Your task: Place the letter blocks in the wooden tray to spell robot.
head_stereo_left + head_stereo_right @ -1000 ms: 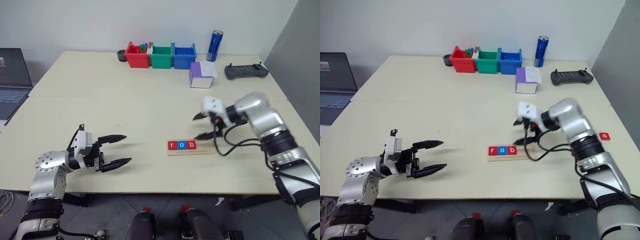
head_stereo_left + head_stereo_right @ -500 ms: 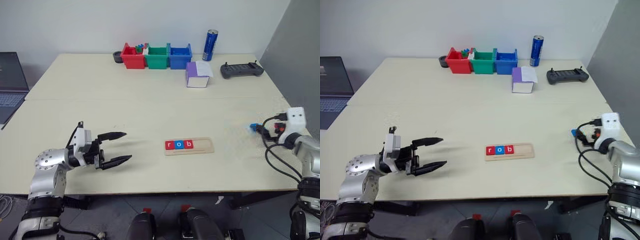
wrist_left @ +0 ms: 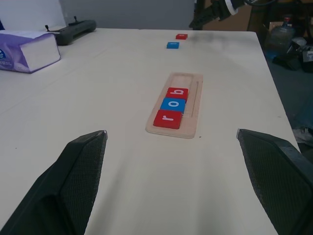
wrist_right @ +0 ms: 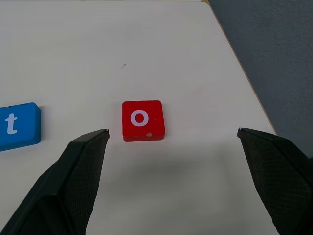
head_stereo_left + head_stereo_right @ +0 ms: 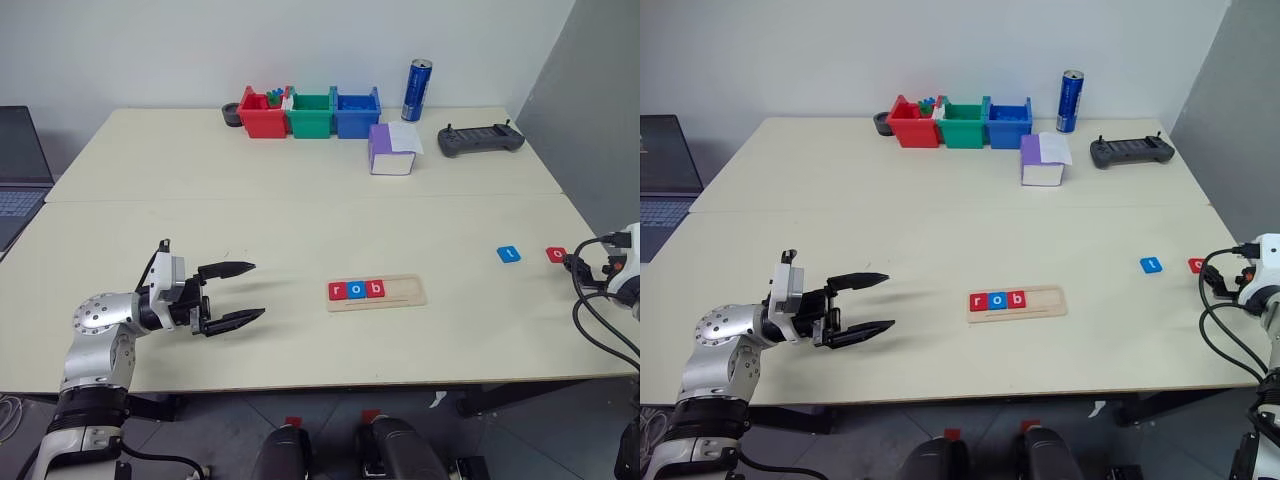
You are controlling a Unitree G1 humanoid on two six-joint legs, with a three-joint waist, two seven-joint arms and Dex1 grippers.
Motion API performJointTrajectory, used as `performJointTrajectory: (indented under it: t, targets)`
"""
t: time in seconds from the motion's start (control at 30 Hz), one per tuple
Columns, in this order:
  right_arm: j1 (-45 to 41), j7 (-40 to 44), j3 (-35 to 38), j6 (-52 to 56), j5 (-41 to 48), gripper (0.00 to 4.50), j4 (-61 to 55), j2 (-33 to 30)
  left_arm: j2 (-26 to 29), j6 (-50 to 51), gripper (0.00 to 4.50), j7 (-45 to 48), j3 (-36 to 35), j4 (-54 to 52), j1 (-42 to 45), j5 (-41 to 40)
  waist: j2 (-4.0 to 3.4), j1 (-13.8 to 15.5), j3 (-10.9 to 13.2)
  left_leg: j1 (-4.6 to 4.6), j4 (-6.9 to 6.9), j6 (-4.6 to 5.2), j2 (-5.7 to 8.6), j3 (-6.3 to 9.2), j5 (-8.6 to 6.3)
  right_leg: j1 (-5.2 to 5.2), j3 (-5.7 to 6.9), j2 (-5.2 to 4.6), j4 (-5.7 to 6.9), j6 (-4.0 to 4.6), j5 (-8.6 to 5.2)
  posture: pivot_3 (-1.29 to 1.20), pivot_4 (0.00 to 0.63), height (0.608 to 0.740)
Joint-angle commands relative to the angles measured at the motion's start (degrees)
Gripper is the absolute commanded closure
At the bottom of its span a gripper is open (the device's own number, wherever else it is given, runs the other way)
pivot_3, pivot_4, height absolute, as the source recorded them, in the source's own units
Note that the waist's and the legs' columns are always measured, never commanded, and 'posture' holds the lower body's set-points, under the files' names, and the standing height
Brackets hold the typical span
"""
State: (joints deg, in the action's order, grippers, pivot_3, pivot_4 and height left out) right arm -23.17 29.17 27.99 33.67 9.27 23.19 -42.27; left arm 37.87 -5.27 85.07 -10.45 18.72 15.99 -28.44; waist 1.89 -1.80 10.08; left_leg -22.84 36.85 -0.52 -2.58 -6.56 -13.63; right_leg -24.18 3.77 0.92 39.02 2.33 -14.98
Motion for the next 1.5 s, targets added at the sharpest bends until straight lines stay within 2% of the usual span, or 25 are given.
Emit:
performJointTrajectory:
  t: [0.03, 0.43, 0.73, 0.83, 0.97, 1.03, 1.07, 1.1, 1.2, 1.3, 1.4, 1.5]
  targets:
    - [-1.4, 1.1, -0.7, -2.9, 0.9, 0.02, 1.3, -2.1, 0.3, 0.1, 0.0, 0.0, -0.4, -1.1, 0.0, -0.7, 0.0, 0.0, 0.0, 0.0, 0.0, 0.0, 0.0, 0.0, 0.0, 0.0, 0.0, 0.0, 0.0, 0.0, 0.0, 0.0, 0.15, 0.74]
    - [-19.4, 5.9, -10.4, -21.5, -3.4, 0.02, 35.8, -4.3, 2.1, 1.1, 0.0, -0.2, -1.8, -3.0, -1.4, -1.1, 0.0, 0.0, 0.0, -0.01, -0.01, 0.0, 0.01, -0.03, 0.0, 0.0, -0.03, 0.01, -0.03, 0.01, 0.0, 0.0, 0.15, 0.74]
    - [-21.5, 2.2, -12.5, -24.8, -4.3, 0.02, 46.4, -2.2, 2.4, 1.1, 0.0, -0.7, -2.2, -3.4, -2.2, -1.3, 0.01, 0.0, 0.0, 0.02, 0.04, -0.01, 0.02, -0.04, 0.01, 0.05, -0.06, -0.01, -0.03, 0.0, 0.0, 0.0, 0.15, 0.74]
    - [-20.6, 2.4, -11.4, -24.0, -2.8, 0.57, 46.3, -1.7, 2.3, 1.1, 0.0, -0.8, -2.2, -3.4, -2.1, -1.2, 0.11, 0.0, -0.1, 0.05, 0.05, -0.01, 0.02, -0.03, 0.0, 0.09, -0.05, -0.01, -0.03, 0.0, 0.0, 0.0, 0.15, 0.74]
    - [-18.6, 4.1, -10.9, -22.9, -1.3, 1.95, 42.3, -1.3, 2.1, 1.1, 0.0, -0.6, -1.9, -2.9, -1.8, -1.1, 0.14, 0.1, -0.1, 0.05, 0.07, -0.01, 0.02, -0.03, 0.0, 0.11, -0.06, -0.02, -0.03, 0.0, 0.0, 0.0, 0.15, 0.74]
    - [-16.3, -1.2, -8.8, -16.9, 1.5, 2.64, 29.2, 1.2, 2.1, 1.0, 0.0, 0.0, -1.4, -1.7, -0.7, -0.8, 0.14, 0.2, -0.1, 0.04, 0.07, -0.01, 0.03, -0.03, 0.0, 0.11, -0.05, -0.03, -0.04, 0.0, 0.0, 0.0, 0.15, 0.74]
    - [-14.5, -7.0, -6.9, -12.2, 2.5, 3.02, 19.5, 3.5, 2.1, 1.0, 0.0, 0.5, -1.1, -0.9, -0.1, -0.6, 0.14, 0.2, -0.1, 0.02, 0.06, -0.01, 0.02, -0.02, 0.0, 0.1, -0.05, -0.04, -0.03, 0.0, 0.0, 0.0, 0.15, 0.74]
    - [-12.9, -11.4, -5.5, -8.3, 3.2, 3.05, 12.1, 5.2, 2.1, 0.9, 0.0, 0.8, -0.9, -0.4, 0.4, -0.4, 0.13, 0.1, -0.1, 0.0, 0.06, -0.01, 0.02, -0.02, 0.0, 0.06, -0.05, -0.04, -0.01, 0.0, 0.0, 0.0, 0.15, 0.74]
    - [-5.3, -24.4, -3.2, 7.9, 1.7, 3.05, -19.8, 13.0, 1.5, 0.8, 0.0, 1.3, 0.0, 1.4, 2.5, 0.2, -0.01, 0.0, -0.1, -0.08, 0.01, -0.03, -0.02, 0.03, 0.02, -0.07, -0.01, -0.01, 0.08, 0.0, 0.0, 0.0, 0.15, 0.74]
    - [-1.2, -30.8, -5.6, 24.7, 0.8, 3.05, -45.6, 19.4, 1.2, 0.6, 0.0, 2.2, 0.7, 3.0, 4.4, 0.5, -0.15, 0.1, -0.2, -0.1, -0.14, -0.03, -0.04, 0.04, 0.01, -0.16, 0.0, 0.0, 0.08, -0.01, 0.0, 0.0, 0.15, 0.74]
    - [-0.5, -33.1, -10.5, 38.4, 2.6, 3.05, -60.3, 26.1, 1.1, 0.4, 0.0, 2.8, 1.1, 4.1, 5.5, 0.7, -0.05, -0.1, -0.2, -0.1, -0.16, -0.02, -0.04, 0.03, 0.01, -0.18, 0.0, 0.01, 0.05, -0.01, 0.0, 0.0, 0.15, 0.74]
    - [2.2, -32.1, -14.0, 40.5, 2.3, 3.05, -61.6, 28.3, 0.7, 0.2, 0.0, 2.7, 1.5, 4.4, 6.1, 1.0, 0.08, 0.1, -0.3, -0.09, -0.14, -0.01, -0.05, 0.05, 0.0, -0.13, 0.03, 0.01, 0.0, -0.02, 0.0, 0.0, 0.15, 0.74]
